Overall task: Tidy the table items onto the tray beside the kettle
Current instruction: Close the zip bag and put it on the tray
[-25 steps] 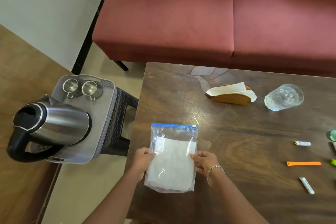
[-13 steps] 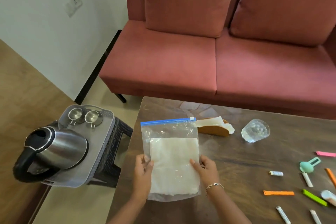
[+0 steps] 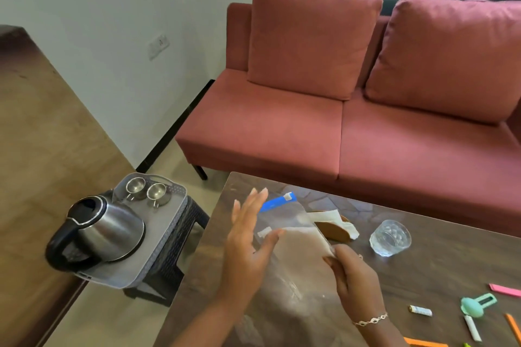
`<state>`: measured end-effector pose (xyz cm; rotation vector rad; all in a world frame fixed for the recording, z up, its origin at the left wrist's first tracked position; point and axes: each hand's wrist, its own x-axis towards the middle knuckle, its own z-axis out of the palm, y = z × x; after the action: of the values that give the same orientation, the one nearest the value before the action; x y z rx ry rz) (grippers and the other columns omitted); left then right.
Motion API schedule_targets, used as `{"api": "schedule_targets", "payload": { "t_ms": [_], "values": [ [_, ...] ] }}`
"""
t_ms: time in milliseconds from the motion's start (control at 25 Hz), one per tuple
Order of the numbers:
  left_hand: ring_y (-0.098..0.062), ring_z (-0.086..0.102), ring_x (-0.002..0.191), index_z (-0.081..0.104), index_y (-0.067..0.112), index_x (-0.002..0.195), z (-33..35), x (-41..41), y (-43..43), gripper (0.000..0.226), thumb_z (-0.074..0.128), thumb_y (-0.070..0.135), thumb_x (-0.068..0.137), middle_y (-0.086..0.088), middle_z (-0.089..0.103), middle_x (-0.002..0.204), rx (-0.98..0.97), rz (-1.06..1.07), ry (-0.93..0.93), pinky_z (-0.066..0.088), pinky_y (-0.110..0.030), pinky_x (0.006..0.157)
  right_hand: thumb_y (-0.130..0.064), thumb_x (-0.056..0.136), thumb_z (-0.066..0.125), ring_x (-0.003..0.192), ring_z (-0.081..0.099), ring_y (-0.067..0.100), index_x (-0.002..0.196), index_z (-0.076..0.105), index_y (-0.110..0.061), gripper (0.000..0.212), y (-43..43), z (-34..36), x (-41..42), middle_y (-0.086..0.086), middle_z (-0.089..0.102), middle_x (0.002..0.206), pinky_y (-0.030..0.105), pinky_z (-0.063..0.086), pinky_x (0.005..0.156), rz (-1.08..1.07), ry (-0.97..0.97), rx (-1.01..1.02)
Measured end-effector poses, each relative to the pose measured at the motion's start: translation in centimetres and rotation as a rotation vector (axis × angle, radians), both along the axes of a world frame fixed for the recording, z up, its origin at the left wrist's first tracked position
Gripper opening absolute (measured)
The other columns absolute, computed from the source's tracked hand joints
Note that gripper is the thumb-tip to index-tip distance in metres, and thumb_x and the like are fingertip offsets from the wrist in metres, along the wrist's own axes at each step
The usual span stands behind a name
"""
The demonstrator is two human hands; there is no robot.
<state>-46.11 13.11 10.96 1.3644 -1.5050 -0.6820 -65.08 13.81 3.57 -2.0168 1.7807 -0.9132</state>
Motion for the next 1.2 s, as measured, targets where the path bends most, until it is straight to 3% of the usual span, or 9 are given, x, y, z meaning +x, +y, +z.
{"api": "schedule_targets", "payload": {
  "t_ms": [80,160,240,320,440,560,720,960,1200],
  "values": [
    [0.036,0.012,0.118,0.040,0.026,0.131,1.1,-0.7,-0.8,0.053,0.062,0.012,0.085,0.033,0.032,0.128,-0.004,-0.050,0.010,0.010,-0.034,0.115,-0.010,0.079,0.057,0.054,0.058,0.025,0.071,0.063,-0.004,0.012,0.5,0.5,-0.3,0.004,0.063,0.066,0.030,0.039,0.052,0.037,0.066,-0.056],
    [0.031,0.028,0.116,0.053,0.018,0.123,1.3,-0.9,-1.6,0.041,0.062,0.008,0.085,0.027,0.045,0.122,-0.015,-0.063,0.017,0.012,-0.035,0.118,-0.018,0.084,0.050,0.053,0.059,0.024,0.069,0.062,-0.006,0.022,0.8,1.0,-0.4,0.002,0.063,0.066,0.031,0.043,0.047,0.057,0.095,-0.105],
    [0.015,0.052,0.108,0.067,0.009,0.105,1.0,-0.7,-2.1,0.022,0.062,0.003,0.084,0.012,0.065,0.106,-0.015,-0.040,0.029,0.015,-0.039,0.119,-0.028,0.087,0.040,0.055,0.059,0.025,0.069,0.062,-0.006,0.035,0.9,1.3,-0.5,0.002,0.064,0.067,0.029,0.046,0.046,0.060,0.059,-0.103],
    [-0.001,0.064,0.090,0.070,0.005,0.089,0.8,-0.5,-2.3,0.010,0.065,0.002,0.082,0.001,0.072,0.089,-0.004,-0.012,0.022,0.018,-0.037,0.118,-0.032,0.088,0.040,0.062,0.062,0.025,0.074,0.063,-0.007,0.036,1.0,1.7,-0.6,0.002,0.065,0.073,0.032,0.048,0.052,0.064,0.017,-0.065],
    [-0.008,0.066,0.081,0.070,0.001,0.081,0.8,-0.8,-2.0,0.003,0.069,0.001,0.078,-0.003,0.072,0.079,-0.004,-0.010,-0.020,0.020,-0.030,0.115,-0.019,0.084,0.062,0.087,0.064,0.016,0.097,0.066,-0.011,0.016,0.9,2.8,-0.5,-0.001,0.068,0.096,0.022,0.046,0.075,0.080,-0.120,-0.031],
    [-0.014,0.067,0.075,0.071,-0.001,0.082,0.9,-1.5,-1.4,0.006,0.070,0.002,0.077,-0.008,0.073,0.079,-0.002,-0.078,-0.080,0.021,-0.031,0.115,-0.020,0.079,0.064,0.098,0.063,0.013,0.103,0.065,-0.012,0.025,-0.1,4.7,0.7,-0.006,0.067,0.102,0.024,0.047,0.086,0.104,-0.360,-0.049],
    [-0.017,0.067,0.072,0.071,0.000,0.087,1.5,-2.0,-0.5,0.009,0.068,0.005,0.080,-0.009,0.072,0.082,0.011,-0.127,-0.104,0.020,-0.033,0.117,-0.011,0.079,0.064,0.090,0.065,0.007,0.096,0.067,-0.017,0.018,-1.2,6.9,2.6,-0.010,0.067,0.095,0.023,0.052,0.081,0.156,-0.500,-0.131],
    [-0.017,0.067,0.074,0.068,-0.002,0.088,2.0,-2.1,-0.4,0.011,0.067,0.007,0.081,-0.009,0.072,0.083,0.000,-0.158,-0.173,0.022,-0.037,0.117,-0.005,0.079,0.066,0.082,0.067,0.015,0.079,0.067,-0.013,0.008,-1.4,7.1,3.2,0.001,0.069,0.082,0.034,0.056,0.073,0.133,-0.594,-0.119],
    [-0.022,0.066,0.070,0.067,-0.004,0.078,3.5,-2.0,-2.4,0.010,0.070,0.006,0.079,-0.012,0.071,0.076,-0.053,-0.198,-0.191,0.023,-0.030,0.117,0.007,0.078,0.062,0.079,0.062,0.025,0.074,0.063,-0.013,0.021,-2.9,8.5,3.6,0.010,0.064,0.079,0.038,0.052,0.074,0.141,-0.899,-0.030]
  ]
}}
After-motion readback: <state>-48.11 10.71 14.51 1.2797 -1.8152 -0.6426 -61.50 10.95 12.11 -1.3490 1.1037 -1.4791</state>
